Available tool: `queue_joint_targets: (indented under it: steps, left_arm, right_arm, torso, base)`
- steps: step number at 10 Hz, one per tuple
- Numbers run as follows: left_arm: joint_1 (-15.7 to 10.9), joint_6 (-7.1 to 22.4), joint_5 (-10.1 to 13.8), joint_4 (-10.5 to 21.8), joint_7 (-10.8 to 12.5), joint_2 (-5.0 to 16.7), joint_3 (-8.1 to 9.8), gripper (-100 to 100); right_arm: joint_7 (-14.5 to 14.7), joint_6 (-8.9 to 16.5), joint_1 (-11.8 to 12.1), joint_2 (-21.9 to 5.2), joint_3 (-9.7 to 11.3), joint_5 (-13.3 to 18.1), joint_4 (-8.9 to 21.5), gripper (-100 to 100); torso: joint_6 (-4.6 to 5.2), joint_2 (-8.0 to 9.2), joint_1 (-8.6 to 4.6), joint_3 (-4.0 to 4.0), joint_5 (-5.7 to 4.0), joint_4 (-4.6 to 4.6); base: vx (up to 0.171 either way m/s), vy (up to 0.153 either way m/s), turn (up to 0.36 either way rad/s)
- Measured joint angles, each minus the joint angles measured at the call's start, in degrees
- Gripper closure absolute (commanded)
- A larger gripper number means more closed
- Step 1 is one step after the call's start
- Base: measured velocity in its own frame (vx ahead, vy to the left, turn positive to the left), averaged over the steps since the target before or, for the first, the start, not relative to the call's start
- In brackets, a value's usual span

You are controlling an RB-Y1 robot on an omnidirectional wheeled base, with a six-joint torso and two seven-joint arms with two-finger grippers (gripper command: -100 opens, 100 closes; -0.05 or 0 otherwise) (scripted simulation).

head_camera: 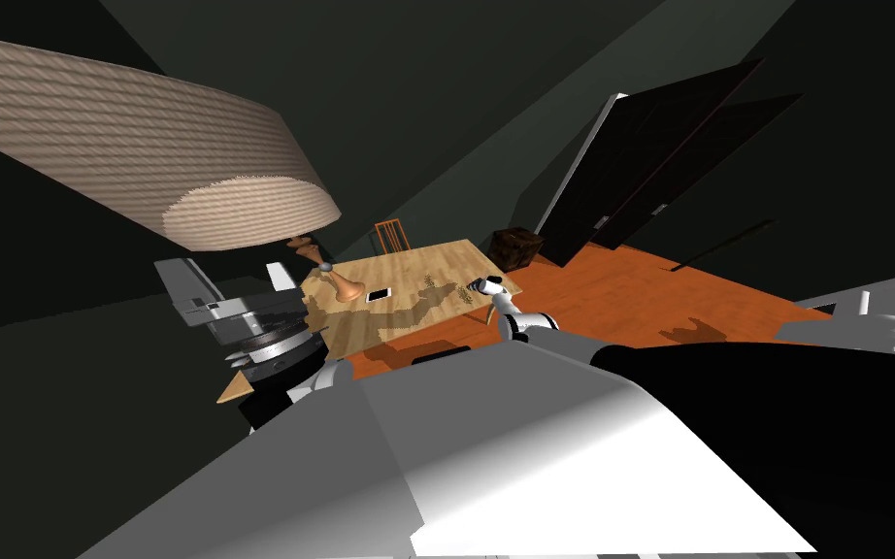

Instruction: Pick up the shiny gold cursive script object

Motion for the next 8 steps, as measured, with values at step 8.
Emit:
queue_joint_targets:
  steps: [8]
  left_arm:
    - [0.0, 0.0, 0.0, 0.0, 0.0, 0.0, 0.00, 0]
  right_arm:
    - [-3.4, 3.7, -6.6, -0.2, -3.0, -3.7, 13.9, -100]
  torso:
    - [0.00, -0.01, -0.06, -0.01, -0.01, 0.00]
  base:
    - [0.001, -0.003, -0.003]
